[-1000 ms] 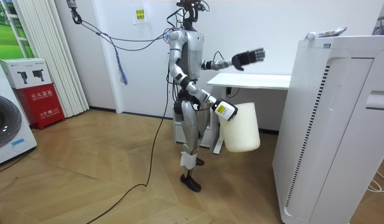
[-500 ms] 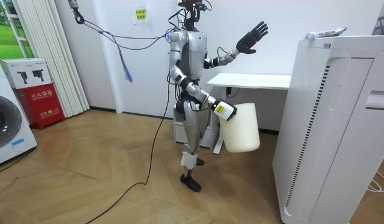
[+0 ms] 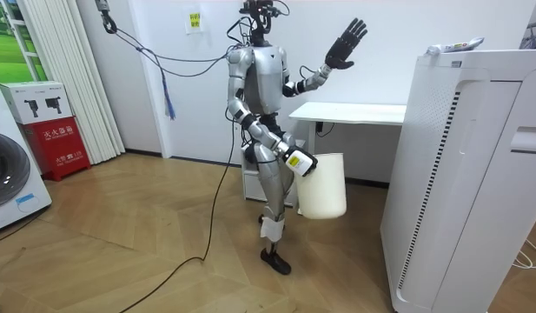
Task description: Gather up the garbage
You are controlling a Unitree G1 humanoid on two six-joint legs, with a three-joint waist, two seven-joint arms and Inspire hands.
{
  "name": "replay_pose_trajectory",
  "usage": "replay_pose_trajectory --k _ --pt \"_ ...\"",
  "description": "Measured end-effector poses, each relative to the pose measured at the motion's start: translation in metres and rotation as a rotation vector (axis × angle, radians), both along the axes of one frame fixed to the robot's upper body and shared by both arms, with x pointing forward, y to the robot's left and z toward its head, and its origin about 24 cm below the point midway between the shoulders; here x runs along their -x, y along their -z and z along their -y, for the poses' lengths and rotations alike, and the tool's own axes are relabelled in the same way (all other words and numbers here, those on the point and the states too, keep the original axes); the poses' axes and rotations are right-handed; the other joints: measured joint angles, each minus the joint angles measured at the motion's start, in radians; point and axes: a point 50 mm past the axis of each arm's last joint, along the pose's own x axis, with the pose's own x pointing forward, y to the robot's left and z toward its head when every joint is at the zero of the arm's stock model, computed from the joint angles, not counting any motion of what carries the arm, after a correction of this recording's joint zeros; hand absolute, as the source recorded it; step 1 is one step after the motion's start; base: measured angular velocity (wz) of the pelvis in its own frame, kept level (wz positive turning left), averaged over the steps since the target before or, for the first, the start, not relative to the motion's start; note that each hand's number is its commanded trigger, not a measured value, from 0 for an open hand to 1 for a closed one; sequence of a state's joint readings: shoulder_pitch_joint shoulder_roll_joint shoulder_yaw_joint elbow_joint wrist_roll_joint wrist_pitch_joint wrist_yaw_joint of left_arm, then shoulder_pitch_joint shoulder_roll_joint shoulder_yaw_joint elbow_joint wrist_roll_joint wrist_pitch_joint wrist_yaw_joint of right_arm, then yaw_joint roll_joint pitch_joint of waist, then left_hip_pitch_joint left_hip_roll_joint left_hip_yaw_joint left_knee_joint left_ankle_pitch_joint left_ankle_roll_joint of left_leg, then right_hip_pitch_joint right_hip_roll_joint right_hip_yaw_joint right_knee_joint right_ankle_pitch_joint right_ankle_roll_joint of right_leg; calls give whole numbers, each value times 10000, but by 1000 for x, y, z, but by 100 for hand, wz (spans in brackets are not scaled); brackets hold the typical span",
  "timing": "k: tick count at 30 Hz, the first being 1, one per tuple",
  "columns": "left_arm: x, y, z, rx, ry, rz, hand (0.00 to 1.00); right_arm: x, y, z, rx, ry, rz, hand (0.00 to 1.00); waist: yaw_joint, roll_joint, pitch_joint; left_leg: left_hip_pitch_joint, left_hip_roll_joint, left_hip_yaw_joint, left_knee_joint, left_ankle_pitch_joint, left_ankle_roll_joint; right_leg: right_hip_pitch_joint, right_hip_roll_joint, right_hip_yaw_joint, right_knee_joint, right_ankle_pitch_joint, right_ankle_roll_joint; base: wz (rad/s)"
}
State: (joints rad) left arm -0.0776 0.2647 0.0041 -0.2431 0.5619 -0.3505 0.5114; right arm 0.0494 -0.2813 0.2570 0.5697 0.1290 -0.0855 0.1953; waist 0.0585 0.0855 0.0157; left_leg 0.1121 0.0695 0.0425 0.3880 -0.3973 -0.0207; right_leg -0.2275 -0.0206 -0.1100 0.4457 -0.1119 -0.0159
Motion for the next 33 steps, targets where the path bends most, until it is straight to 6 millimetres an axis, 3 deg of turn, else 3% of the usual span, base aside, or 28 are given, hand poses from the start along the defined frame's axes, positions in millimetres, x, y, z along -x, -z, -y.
replay_pose_trajectory --k 2,4,5,7,8,10,11,13,15,16,17,18,20,22,27,33 --pt "2 -6 -2 -33 -26 360 0 -1 -2 -5 11 -361 100 100 197 12 -132 17 323 94 766 -253 -262 57 274 -219 326 -367 -232 -23" --pt "1 -8 -3 -109 -45 391 0 0 -3 -8 2 -546 145 100 323 23 -95 -575 730 35 2950 -111 -420 401 452 -395 501 -692 -462 -4" --pt "2 -8 -4 -114 -112 456 0 0 -3 -8 27 -625 138 100 352 70 -70 -1084 936 -159 4346 336 -571 695 562 -505 686 -895 -631 0" --pt "3 -8 -6 -78 -197 545 0 2 -3 -7 29 -624 167 100 336 -30 -52 -1635 935 -394 5773 1510 -636 1116 537 -487 945 -1304 -813 13" --pt "3 -8 -6 -93 -197 588 0 1 -3 -7 20 -599 190 100 309 -94 -24 -1793 897 -445 5831 1524 -644 1165 538 -450 937 -1381 -831 34" --pt "4 -9 -5 -107 -58 716 0 0 -4 -3 129 -512 264 100 203 -80 -18 -2319 834 -296 5454 1190 -517 1216 406 -461 901 -1466 -854 18" --pt "5 -9 -4 -103 2 778 0 1 -5 1 229 -462 261 100 310 -75 1 -2586 693 -245 4800 1075 -546 1226 256 -502 857 -1463 -883 -9" --pt "7 -12 -5 -122 -17 940 0 1 -5 2 273 -454 256 100 316 -127 21 -2799 654 -216 3211 1126 -617 1259 128 -566 707 -1463 -899 -3" --pt "10 -17 -3 -321 -39 1277 0 5 -3 4 293 -441 136 100 315 -167 44 -2723 570 -189 1303 1534 -738 1391 93 -589 479 -1500 -833 6" --pt "11 -19 -2 -383 -28 1361 0 6 -2 4 287 -438 91 100 296 -155 33 -2673 558 -164 1024 1772 -724 1411 98 -610 451 -1528 -791 6" --pt "13 -21 0 -501 6 1556 0 8 -1 7 347 -408 -48 100 322 -217 8 -2587 467 -107 745 2179 -666 1423 60 -569 387 -1589 -705 5" --pt "17 -24 1 -636 -60 1828 0 10 1 5 263 -419 -128 100 327 -315 -68 -2481 321 -44 458 2260 -594 1427 -63 -567 284 -1633 -609 4" --pt "20 -27 2 -720 -85 2109 0 10 1 4 127 -452 -182 100 334 -525 -94 -2370 126 -43 65 2395 -507 1476 -198 -575 49 -1607 -480 12" --pt "20 -26 2 -924 -218 2110 0 11 1 5 46 -481 -214 100 350 -551 -88 -2206 29 -70 -134 2398 -457 1733 -228 -573 -298 -1527 -354 11" --pt "20 -29 -7 -1306 -668 2085 0 11 -1 4 34 -803 -158 100 353 -435 -101 -1689 -235 -147 -633 2314 -317 2406 -312 -602 -1061 -1473 -109 8" --pt "18 -30 -11 -1714 -824 1949 0 6 -8 -3 -78 -1097 186 100 330 -342 -86 -1414 -308 -179 -1109 2292 -277 2890 -281 -668 -1785 -1306 12 2"
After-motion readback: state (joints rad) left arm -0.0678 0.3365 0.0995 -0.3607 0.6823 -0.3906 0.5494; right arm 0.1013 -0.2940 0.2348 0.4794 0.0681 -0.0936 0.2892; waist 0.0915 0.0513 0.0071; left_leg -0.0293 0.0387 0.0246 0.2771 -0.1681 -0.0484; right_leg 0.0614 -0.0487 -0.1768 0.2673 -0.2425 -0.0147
